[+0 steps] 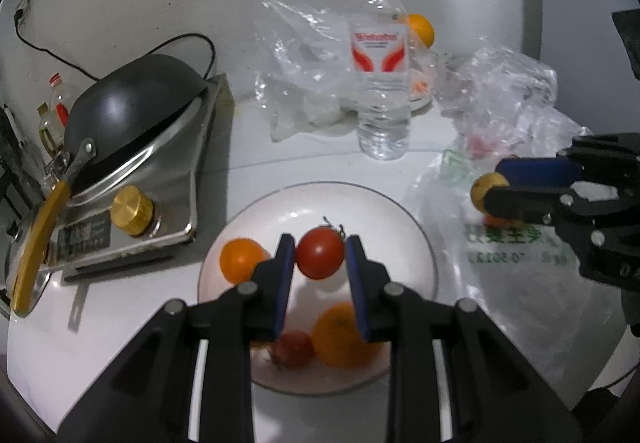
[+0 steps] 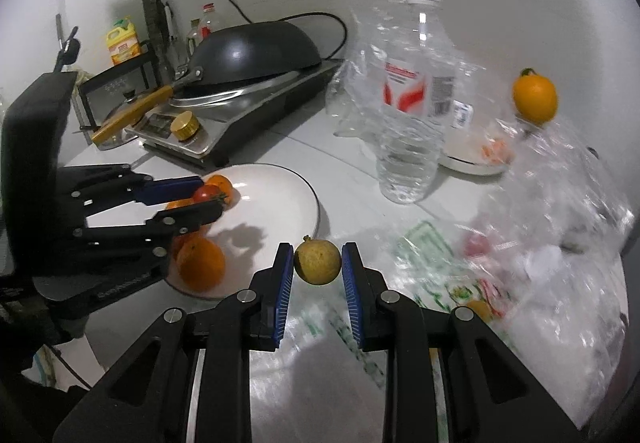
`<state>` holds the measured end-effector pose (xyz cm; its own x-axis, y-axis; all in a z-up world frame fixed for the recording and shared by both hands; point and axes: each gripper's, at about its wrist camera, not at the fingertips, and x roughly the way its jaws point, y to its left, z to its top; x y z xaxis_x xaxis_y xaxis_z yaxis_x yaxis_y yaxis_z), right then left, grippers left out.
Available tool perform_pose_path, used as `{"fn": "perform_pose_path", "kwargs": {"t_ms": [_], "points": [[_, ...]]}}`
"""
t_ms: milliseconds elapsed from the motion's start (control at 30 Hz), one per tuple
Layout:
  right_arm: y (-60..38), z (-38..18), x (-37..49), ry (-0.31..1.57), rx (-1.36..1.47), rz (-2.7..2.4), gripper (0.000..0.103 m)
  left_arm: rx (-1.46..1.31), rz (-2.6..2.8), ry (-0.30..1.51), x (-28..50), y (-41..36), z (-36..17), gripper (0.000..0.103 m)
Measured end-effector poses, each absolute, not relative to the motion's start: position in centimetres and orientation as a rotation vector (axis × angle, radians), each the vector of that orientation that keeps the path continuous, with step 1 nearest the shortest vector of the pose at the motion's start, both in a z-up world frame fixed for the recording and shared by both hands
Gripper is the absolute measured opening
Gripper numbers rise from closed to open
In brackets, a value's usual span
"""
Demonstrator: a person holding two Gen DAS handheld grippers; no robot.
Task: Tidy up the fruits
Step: 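Carry both fruits over the white plate and open both tools to release them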
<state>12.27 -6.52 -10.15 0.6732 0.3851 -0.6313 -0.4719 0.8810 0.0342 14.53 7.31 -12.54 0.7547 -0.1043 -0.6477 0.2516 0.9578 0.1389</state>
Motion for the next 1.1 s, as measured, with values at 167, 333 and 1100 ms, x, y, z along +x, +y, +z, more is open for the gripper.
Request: {"fn": "perform_pose_path", "kwargs": {"t_ms": [167, 333, 1100], "points": [[-4.5, -10.2, 14.0, 0.68, -0.146, 0.519, 0.027, 0.221, -0.191, 0.7, 16.8, 8.2, -12.8, 0.027], [-3.1, -10.4, 16.1, 0.688, -0.152, 0.542, 0.027, 0.229, -0.187, 0.721, 18.9, 8.6, -13.5, 0.027], [1.4, -13.9, 21.8, 0.802, -0.154, 0.597, 0.027, 0.171, -0.148, 0.764, 21.0, 11.0, -14.9, 0.029]]}}
